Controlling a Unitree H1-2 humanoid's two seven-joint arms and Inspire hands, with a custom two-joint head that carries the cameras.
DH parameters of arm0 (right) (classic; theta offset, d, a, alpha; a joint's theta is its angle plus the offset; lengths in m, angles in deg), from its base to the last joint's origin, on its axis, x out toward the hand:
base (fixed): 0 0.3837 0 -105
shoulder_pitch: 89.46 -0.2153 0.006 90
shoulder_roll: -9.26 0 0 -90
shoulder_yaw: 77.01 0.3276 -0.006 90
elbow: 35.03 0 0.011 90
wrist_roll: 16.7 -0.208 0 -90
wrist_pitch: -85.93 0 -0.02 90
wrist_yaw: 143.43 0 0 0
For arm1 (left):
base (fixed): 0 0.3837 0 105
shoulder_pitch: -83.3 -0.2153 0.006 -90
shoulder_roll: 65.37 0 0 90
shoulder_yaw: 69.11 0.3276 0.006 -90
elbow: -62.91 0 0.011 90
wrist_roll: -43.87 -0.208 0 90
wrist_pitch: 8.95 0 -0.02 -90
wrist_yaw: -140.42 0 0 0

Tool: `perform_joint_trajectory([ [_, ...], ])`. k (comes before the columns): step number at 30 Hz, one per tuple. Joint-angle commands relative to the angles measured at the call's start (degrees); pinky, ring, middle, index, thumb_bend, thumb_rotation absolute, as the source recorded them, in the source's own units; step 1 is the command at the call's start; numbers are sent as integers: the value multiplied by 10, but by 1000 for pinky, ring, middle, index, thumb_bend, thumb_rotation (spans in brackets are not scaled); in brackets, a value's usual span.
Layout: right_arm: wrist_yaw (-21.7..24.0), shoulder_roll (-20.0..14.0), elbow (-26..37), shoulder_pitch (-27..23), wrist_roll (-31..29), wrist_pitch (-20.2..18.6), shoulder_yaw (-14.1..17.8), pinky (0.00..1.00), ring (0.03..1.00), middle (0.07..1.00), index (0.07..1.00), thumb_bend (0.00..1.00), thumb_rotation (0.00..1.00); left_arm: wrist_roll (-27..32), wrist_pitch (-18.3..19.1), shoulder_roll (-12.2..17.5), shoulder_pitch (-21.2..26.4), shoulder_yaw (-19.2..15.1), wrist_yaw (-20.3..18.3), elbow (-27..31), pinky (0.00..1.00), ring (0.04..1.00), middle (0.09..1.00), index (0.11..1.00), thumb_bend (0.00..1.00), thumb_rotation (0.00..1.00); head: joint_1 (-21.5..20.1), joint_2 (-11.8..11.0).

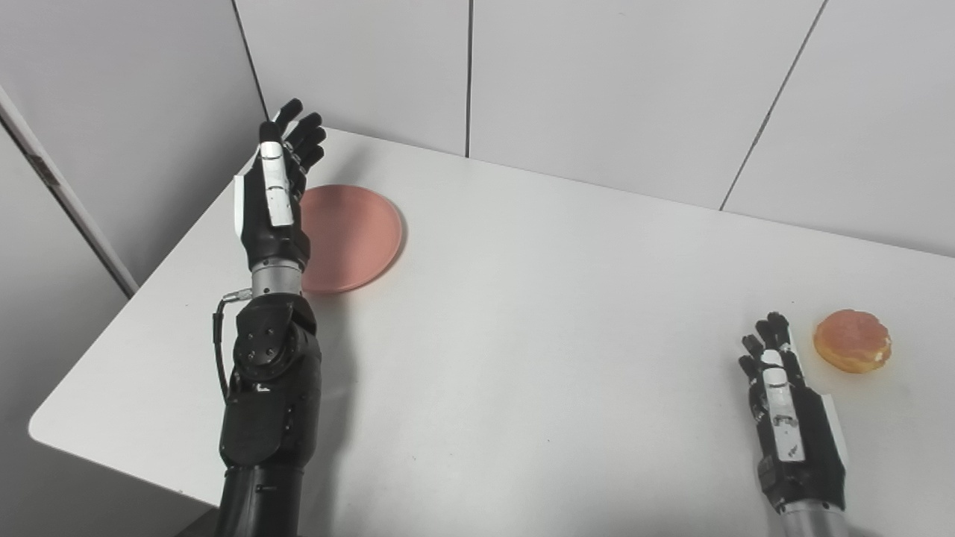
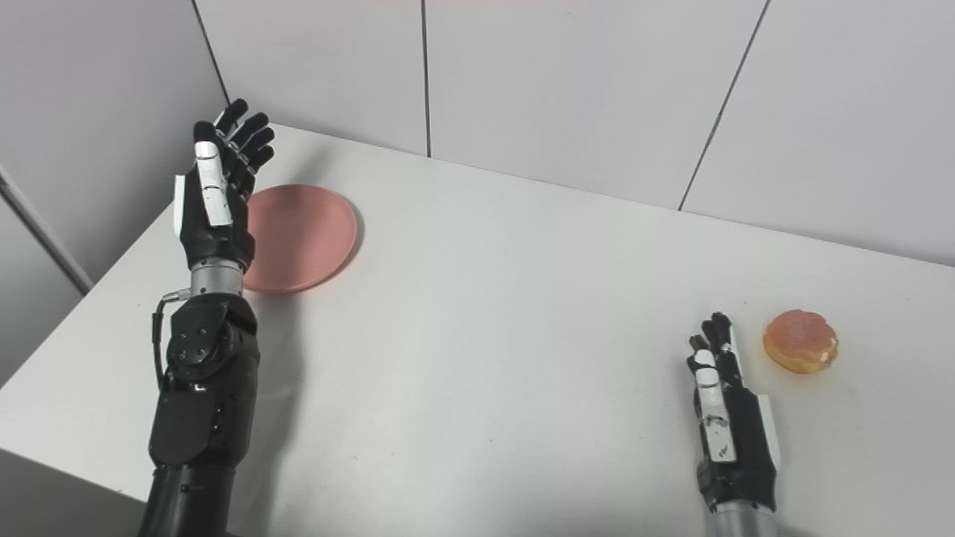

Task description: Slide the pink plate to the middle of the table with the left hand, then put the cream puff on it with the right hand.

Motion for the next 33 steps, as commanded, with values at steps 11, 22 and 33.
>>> perform_joint_trajectory([
  [11, 5, -5, 24, -5, -4, 34, 5, 1000, 981, 1000, 998, 546, 869, 19, -45, 63, 24, -55, 26, -52, 788, 741, 731, 732, 833, 1000, 9, 2],
  [22, 7, -2, 22, -5, -8, 40, 7, 1000, 983, 1000, 1000, 545, 872, -2, -112, 95, 37, -67, 55, -172, 714, 707, 702, 701, 755, 1000, 7, 3],
  [33, 6, 5, 14, -8, -18, 49, 8, 1000, 988, 1000, 1000, 568, 845, 16, -148, 117, 47, -54, 37, -272, 721, 721, 721, 732, 636, 1000, -2, 2],
])
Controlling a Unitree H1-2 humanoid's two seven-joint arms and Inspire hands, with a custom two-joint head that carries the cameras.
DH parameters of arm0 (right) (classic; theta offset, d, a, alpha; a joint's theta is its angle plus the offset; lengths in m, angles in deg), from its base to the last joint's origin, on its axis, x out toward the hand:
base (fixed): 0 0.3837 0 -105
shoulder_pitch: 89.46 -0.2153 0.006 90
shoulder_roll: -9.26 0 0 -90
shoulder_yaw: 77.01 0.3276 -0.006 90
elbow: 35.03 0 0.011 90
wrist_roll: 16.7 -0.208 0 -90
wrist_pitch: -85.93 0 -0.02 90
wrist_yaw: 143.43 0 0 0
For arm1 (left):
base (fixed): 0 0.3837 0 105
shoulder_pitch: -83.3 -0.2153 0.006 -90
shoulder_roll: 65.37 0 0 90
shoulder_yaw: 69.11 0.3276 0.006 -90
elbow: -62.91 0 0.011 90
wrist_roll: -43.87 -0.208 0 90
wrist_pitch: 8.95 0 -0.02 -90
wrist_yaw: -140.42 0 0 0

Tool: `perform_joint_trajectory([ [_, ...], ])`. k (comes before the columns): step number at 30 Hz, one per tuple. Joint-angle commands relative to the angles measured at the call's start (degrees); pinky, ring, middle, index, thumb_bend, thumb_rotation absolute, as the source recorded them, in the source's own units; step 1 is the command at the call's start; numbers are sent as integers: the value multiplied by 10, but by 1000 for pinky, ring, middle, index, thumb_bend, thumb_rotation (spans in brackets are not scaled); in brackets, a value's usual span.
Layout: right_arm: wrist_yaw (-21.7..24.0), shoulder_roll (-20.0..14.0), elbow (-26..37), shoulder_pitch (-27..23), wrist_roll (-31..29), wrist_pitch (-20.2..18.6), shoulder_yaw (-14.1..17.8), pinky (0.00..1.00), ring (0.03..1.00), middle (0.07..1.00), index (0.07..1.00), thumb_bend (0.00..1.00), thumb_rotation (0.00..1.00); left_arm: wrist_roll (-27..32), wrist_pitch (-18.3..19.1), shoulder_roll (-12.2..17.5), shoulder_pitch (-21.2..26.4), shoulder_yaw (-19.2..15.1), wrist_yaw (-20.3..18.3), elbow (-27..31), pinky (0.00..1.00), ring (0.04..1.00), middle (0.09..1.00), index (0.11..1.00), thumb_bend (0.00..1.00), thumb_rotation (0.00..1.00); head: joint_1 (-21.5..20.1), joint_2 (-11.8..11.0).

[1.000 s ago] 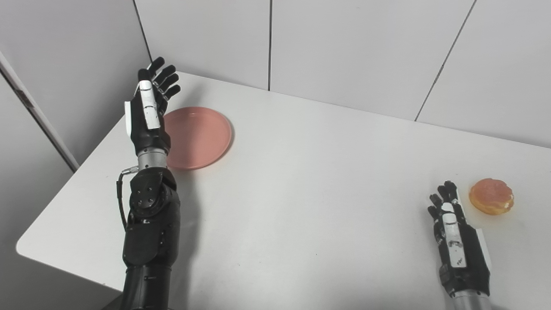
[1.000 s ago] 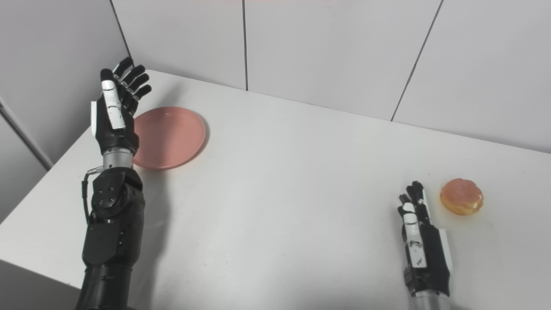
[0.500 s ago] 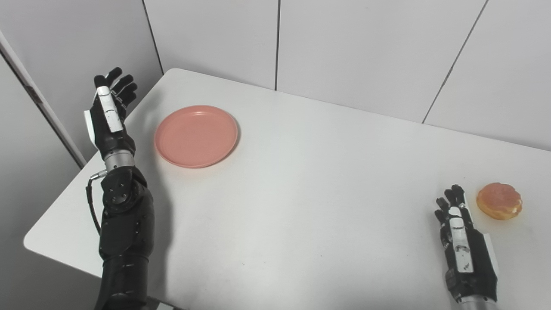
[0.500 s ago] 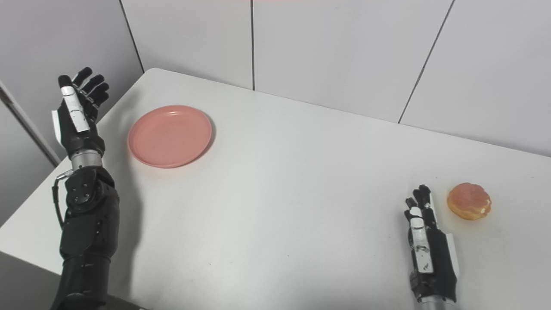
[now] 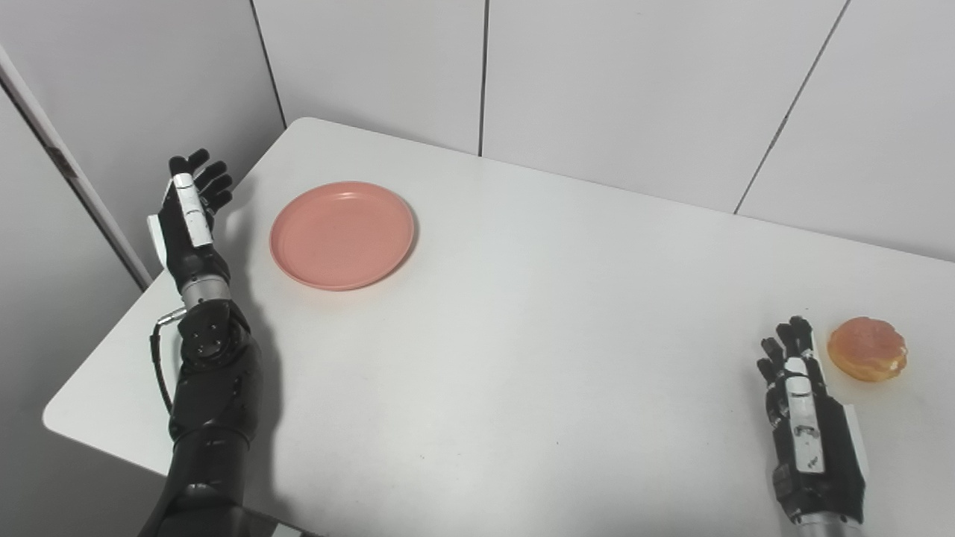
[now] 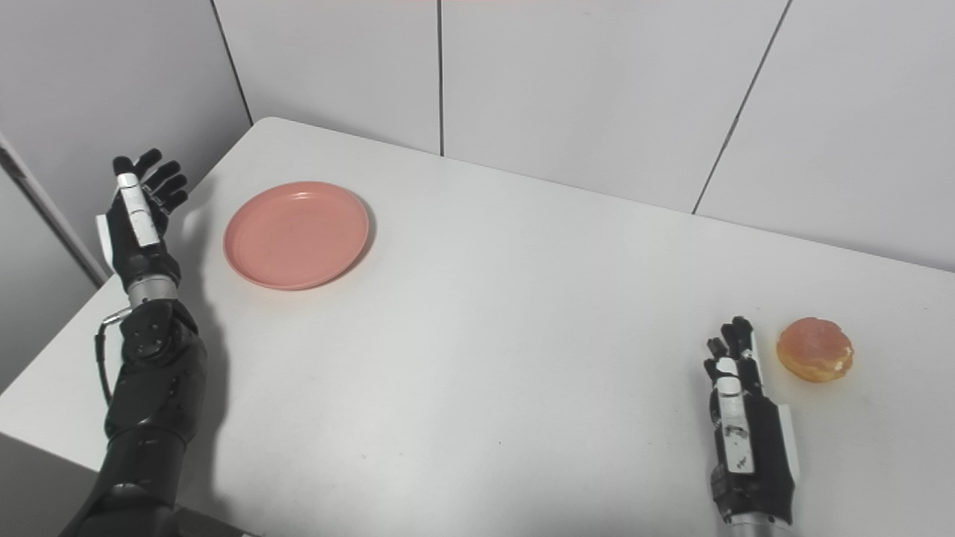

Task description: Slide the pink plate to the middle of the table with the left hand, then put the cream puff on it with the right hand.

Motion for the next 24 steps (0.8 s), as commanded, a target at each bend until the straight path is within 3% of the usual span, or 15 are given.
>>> perform_joint_trajectory([
  [1, 2, 1, 13, -11, -6, 28, 3, 1000, 987, 1000, 1000, 561, 843, 4, -26, 16, 24, 5, -5, 8, 721, 711, 704, 716, 621, 1000, -1, 0],
  [9, 6, -6, 14, -10, -8, 32, 5, 1000, 1000, 1000, 1000, 534, 892, -11, -38, 14, 23, 26, -6, -23, 682, 679, 675, 685, 625, 1000, 17, -3],
  [15, 8, -8, 18, -9, -7, 29, 5, 1000, 998, 1000, 1000, 550, 893, -12, -16, 6, 18, 45, -4, -24, 728, 695, 686, 687, 659, 1000, 18, -2],
  [21, 5, -10, 19, -9, -3, 28, 4, 1000, 994, 1000, 1000, 528, 892, -11, 30, -12, 12, 68, -6, 12, 791, 744, 724, 722, 708, 1000, 21, 0],
  [24, 6, -10, 18, -9, -3, 31, 5, 1000, 992, 1000, 1000, 530, 887, -19, 30, -12, 8, 83, -14, 9, 797, 745, 728, 718, 694, 1000, 21, 0],
])
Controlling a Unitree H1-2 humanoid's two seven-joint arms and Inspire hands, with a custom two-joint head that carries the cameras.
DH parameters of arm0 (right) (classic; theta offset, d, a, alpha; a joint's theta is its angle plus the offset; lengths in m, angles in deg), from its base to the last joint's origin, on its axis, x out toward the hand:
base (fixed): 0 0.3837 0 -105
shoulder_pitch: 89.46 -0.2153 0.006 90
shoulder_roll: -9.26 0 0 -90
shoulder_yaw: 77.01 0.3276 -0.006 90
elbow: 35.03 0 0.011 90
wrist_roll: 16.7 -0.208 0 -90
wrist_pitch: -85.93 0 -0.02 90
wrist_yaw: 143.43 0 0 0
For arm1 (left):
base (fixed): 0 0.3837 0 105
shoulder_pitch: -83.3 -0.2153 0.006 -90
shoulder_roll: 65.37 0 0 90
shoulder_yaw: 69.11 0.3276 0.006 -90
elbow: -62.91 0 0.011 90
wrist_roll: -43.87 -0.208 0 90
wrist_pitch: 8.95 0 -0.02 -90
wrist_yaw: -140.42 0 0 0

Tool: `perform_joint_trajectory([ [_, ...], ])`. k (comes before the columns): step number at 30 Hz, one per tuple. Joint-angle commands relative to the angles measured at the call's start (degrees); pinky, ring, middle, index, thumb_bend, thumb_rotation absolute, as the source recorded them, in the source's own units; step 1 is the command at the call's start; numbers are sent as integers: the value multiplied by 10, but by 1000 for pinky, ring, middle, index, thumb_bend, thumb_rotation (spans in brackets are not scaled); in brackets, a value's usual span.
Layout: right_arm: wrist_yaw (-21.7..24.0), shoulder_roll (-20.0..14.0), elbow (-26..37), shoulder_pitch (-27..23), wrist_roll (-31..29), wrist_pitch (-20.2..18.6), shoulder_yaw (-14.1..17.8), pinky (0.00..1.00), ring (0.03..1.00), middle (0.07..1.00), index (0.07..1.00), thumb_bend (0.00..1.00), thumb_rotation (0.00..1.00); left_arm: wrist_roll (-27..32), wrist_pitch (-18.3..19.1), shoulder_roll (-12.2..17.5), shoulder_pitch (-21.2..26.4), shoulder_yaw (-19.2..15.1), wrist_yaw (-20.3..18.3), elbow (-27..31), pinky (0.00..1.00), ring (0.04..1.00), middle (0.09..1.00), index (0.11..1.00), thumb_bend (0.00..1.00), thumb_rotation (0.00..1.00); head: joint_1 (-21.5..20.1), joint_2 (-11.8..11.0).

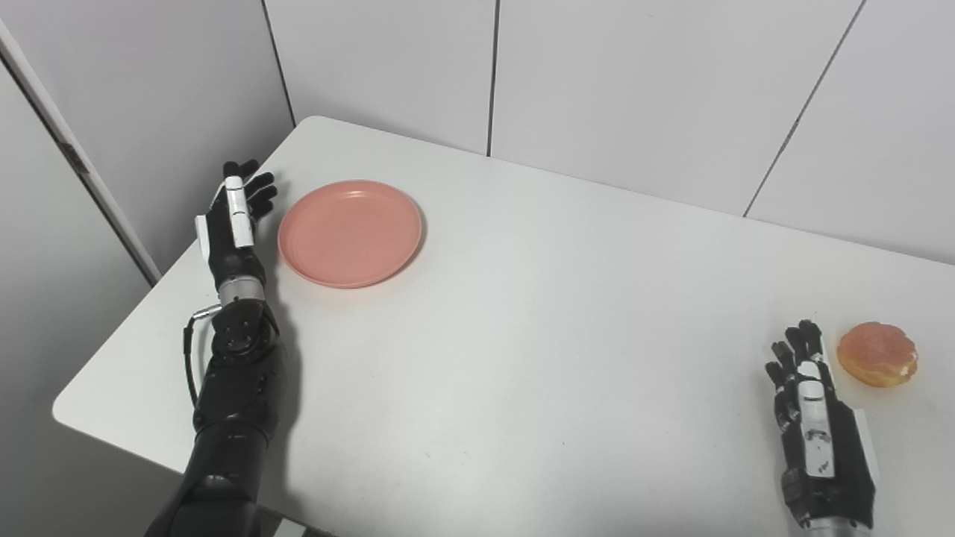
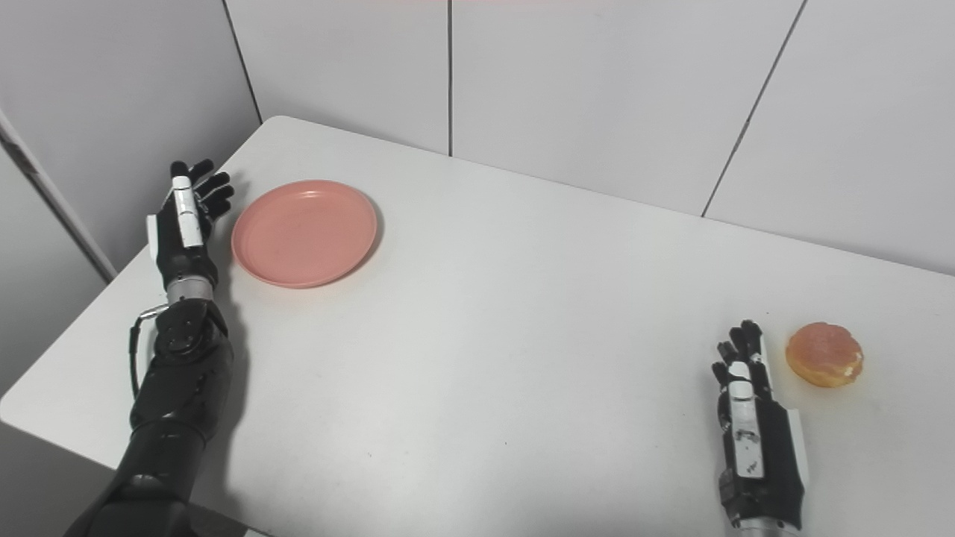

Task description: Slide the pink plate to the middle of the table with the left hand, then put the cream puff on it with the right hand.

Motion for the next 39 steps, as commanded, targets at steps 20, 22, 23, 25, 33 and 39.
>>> perform_joint_trajectory([
  [20, 1, -5, 26, -10, -8, 19, 5, 1000, 988, 1000, 1000, 531, 875, -13, 44, -1, -10, 41, -39, 47, 840, 777, 765, 775, 730, 1000, 5, 4],
  [22, 0, -4, 28, -10, -9, 17, 5, 1000, 992, 1000, 1000, 531, 867, -12, 38, -1, -10, 44, -44, 45, 814, 779, 771, 775, 715, 1000, 5, 4],
  [23, 1, -5, 27, -10, -7, 19, 5, 1000, 994, 1000, 1000, 531, 868, -11, 37, -1, -10, 44, -47, 45, 809, 780, 775, 776, 711, 1000, 5, 4],
  [25, 1, -6, 26, -11, -6, 20, 4, 1000, 995, 1000, 1000, 530, 874, -11, 42, -5, -12, 46, -48, 55, 796, 775, 766, 761, 708, 1000, 5, 4],
  [33, -1, -3, 25, -12, -5, 21, 4, 1000, 991, 1000, 1000, 522, 874, -9, 64, -15, -21, 66, -66, 95, 779, 770, 753, 751, 707, 1000, -7, 7],
  [39, -2, 0, 25, -12, -7, 16, 3, 1000, 993, 1000, 1000, 535, 867, -9, 79, -23, -25, 80, -79, 118, 785, 774, 760, 754, 715, 1000, -19, 12],
])
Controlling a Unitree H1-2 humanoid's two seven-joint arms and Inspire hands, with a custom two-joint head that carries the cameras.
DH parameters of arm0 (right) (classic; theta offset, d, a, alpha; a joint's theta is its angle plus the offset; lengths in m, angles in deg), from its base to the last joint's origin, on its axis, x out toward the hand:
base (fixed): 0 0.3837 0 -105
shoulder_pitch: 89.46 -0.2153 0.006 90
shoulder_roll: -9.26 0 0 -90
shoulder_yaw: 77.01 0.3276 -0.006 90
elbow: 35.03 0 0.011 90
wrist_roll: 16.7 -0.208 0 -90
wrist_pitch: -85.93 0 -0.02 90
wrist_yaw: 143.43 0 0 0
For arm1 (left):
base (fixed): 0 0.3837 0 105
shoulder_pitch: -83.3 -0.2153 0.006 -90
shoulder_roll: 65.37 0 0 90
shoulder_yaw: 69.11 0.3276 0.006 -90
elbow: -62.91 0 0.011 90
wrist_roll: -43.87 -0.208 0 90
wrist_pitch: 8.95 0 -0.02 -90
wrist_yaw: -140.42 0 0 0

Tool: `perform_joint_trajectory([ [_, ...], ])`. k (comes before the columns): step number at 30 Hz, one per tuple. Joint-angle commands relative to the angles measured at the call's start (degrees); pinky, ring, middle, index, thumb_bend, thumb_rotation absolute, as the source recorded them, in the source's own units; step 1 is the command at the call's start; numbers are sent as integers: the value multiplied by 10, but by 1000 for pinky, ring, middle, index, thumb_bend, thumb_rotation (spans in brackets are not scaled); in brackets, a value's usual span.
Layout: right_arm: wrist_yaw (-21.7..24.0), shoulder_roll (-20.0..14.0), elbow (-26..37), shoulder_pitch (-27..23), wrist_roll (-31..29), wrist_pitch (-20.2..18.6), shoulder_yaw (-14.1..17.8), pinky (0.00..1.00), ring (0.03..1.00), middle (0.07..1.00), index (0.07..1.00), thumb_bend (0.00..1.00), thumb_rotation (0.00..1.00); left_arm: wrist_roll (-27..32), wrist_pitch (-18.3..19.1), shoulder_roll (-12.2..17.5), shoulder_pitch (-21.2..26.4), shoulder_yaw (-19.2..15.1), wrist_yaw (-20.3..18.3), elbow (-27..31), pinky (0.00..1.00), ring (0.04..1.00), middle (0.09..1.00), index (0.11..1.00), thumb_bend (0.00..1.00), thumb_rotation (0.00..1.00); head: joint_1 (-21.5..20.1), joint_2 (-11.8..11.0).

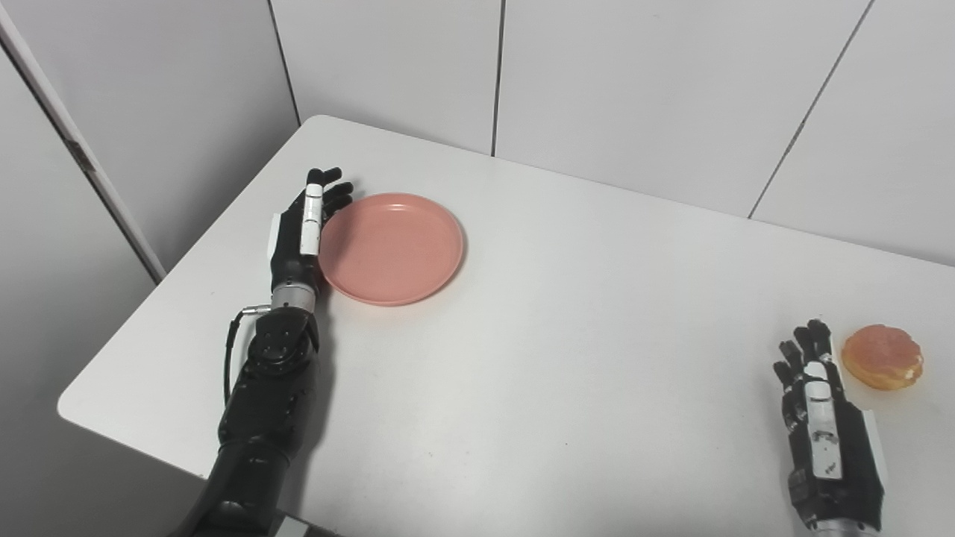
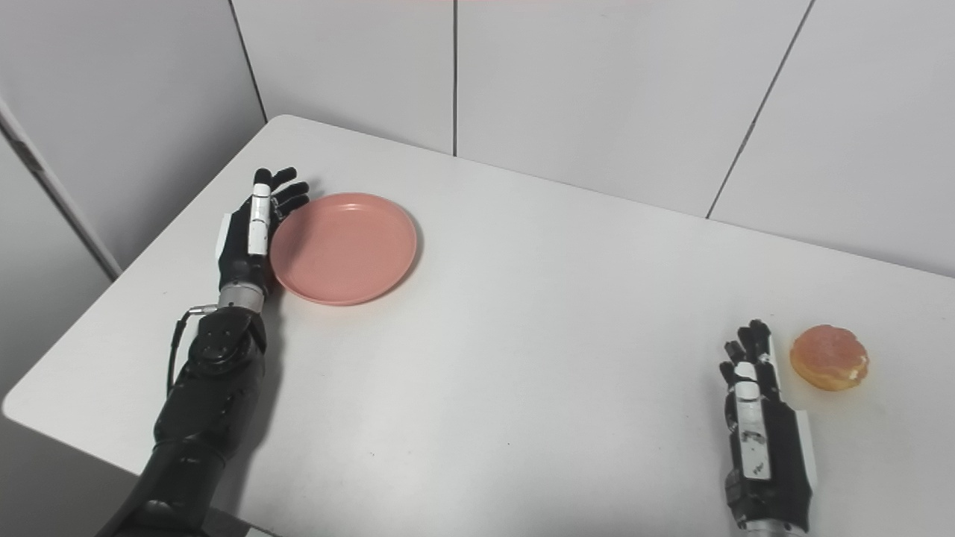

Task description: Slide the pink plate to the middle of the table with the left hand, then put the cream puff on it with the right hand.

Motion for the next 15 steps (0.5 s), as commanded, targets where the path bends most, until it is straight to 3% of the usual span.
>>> perform_joint_trajectory([
  [1, 0, 1, 18, -12, -3, 16, 2, 1000, 990, 1000, 1000, 532, 874, 0, 6, -2, 6, 7, -16, 27, 779, 771, 759, 750, 707, 1000, -2, 1],
  [15, 1, 4, 11, -16, -7, 18, 3, 1000, 986, 1000, 1000, 523, 904, -8, 44, -33, -1, 26, -37, 69, 796, 780, 764, 755, 686, 1000, -8, 4],
])
